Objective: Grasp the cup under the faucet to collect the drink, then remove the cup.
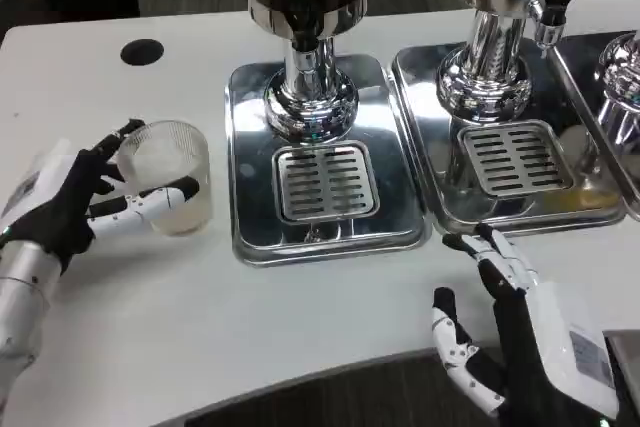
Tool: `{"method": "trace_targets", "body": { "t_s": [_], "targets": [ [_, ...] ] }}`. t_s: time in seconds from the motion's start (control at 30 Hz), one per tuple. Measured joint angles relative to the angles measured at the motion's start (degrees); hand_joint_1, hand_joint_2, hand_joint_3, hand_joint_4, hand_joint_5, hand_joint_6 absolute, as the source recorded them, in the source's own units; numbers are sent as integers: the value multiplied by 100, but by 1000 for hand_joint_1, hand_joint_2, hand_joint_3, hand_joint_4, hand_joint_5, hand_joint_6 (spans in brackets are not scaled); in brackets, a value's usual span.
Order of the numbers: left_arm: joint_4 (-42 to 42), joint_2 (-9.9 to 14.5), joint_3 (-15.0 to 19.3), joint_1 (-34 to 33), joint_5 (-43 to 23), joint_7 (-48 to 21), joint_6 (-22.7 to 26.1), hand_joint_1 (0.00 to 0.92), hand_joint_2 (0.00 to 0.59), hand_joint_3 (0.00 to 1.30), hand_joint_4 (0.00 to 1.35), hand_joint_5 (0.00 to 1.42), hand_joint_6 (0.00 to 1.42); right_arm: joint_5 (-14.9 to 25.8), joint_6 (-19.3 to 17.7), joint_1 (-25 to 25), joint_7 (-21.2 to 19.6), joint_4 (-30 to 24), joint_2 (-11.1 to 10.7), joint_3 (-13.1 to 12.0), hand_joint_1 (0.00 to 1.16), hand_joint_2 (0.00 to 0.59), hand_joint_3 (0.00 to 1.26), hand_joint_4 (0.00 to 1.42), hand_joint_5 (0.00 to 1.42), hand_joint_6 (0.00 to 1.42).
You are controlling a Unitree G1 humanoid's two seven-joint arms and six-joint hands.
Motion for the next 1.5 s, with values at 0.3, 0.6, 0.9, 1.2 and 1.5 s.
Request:
{"method": "trace_targets", "body": {
  "t_s": [0.3, 0.6, 0.9, 1.2, 1.5],
  "targets": [
    [142, -50, -2, -1, 0, 170, -37, 314, 121, 294, 334, 505, 646, 356, -266, 69, 1, 29, 3, -121, 469, 498, 241, 96, 97, 271],
    [204, -48, -36, -12, 25, 310, -97, 342, 167, 325, 384, 594, 802, 560, -408, 143, 6, 18, 11, -271, 470, 498, 241, 106, 108, 277],
    [251, -103, -189, 50, 216, 968, -237, 359, 221, 425, 496, 751, 1029, 681, -600, 237, 8, 15, 18, -360, 461, 507, 241, 119, 111, 281],
    [263, -127, -178, 96, 213, 1157, -343, 359, 225, 425, 496, 769, 1056, 681, -686, 244, 11, 9, 11, -399, 449, 501, 241, 119, 111, 278],
    [223, -154, -51, 98, 127, 1197, -569, 359, 227, 430, 503, 778, 1069, 683, -766, 255, 10, 9, 50, -404, 442, 499, 241, 122, 118, 268]
  ]
}}
